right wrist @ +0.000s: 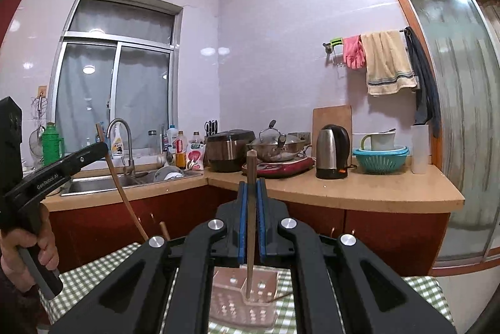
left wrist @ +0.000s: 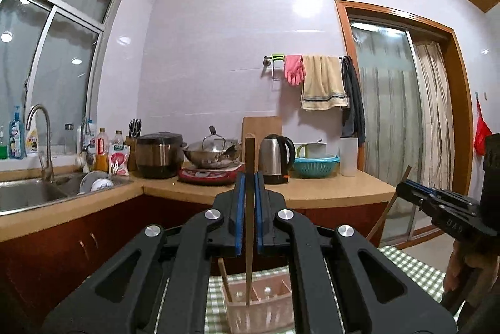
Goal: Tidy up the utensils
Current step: 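Open both tools to release the chopsticks into the holder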
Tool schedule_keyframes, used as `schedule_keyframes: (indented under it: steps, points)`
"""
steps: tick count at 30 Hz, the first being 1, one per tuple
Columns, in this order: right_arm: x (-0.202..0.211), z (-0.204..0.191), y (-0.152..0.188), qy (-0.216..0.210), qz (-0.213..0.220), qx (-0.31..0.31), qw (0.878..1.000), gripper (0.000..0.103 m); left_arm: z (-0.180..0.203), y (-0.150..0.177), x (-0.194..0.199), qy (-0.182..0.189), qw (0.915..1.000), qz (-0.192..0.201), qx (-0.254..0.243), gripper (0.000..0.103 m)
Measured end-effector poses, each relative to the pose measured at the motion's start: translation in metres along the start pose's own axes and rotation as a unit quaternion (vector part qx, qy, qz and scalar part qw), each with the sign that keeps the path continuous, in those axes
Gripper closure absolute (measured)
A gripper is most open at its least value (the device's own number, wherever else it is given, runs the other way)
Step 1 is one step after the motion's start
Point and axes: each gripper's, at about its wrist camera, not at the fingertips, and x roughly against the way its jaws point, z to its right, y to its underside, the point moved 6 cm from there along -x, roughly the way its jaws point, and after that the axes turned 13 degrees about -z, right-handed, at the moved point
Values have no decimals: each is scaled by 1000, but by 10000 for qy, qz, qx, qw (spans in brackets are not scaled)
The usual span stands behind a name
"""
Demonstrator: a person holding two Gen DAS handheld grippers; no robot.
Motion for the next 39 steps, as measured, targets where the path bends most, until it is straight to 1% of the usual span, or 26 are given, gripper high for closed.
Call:
schedule_keyframes:
  steps: [3, 6, 9, 13, 18, 27, 29, 31, 32, 33, 34, 35, 37, 39]
  points:
    - [-19, 4, -3, -9, 6, -24, 10000, 96, -2, 0, -17, 27, 10000, -7, 32, 96]
    - [-35, 8, 2, -18, -75, -62, 10000, 96, -3, 7, -36, 39, 9999, -81, 80, 96]
    - [-59, 14, 15, -39, -267, -142, 9995, 96, -4, 19, -55, 27, 9998, -199, 87, 96]
    - [-78, 17, 35, -24, -512, -176, 9985, 96, -9, 36, -73, -9, 9992, -380, 76, 96]
    - [-90, 17, 59, -59, -795, -252, 9965, 96, -17, 63, -86, -32, 9977, -652, 191, 96]
    - [-104, 16, 82, -67, -1081, -293, 9937, 96, -28, 102, -109, -101, 9932, -1118, 315, 96]
    - [-106, 15, 86, -107, -1153, -288, 9929, 96, -30, 109, -112, -110, 9921, -1202, 336, 92]
    - [-105, 15, 86, -65, -1164, -252, 9929, 96, -32, 115, -113, -102, 9912, -1270, 366, 74]
    - [-104, 15, 87, -68, -1166, -243, 9929, 96, -33, 116, -112, -126, 9914, -1253, 366, 69]
    - [-103, 14, 87, -62, -1176, -225, 9928, 94, -32, 117, -111, -146, 9916, -1240, 354, 60]
    - [-103, 14, 88, -52, -1179, -209, 9928, 87, -32, 117, -108, -158, 9920, -1212, 331, 53]
    - [-102, 13, 88, -42, -1170, -196, 9929, 79, -32, 117, -106, -175, 9923, -1190, 306, 49]
    - [-99, 13, 86, -35, -1143, -201, 9932, 72, -32, 118, -103, -164, 9921, -1209, 274, 44]
    - [-94, 13, 83, -29, -1091, -207, 9938, 69, -32, 119, -99, -164, 9919, -1231, 257, 40]
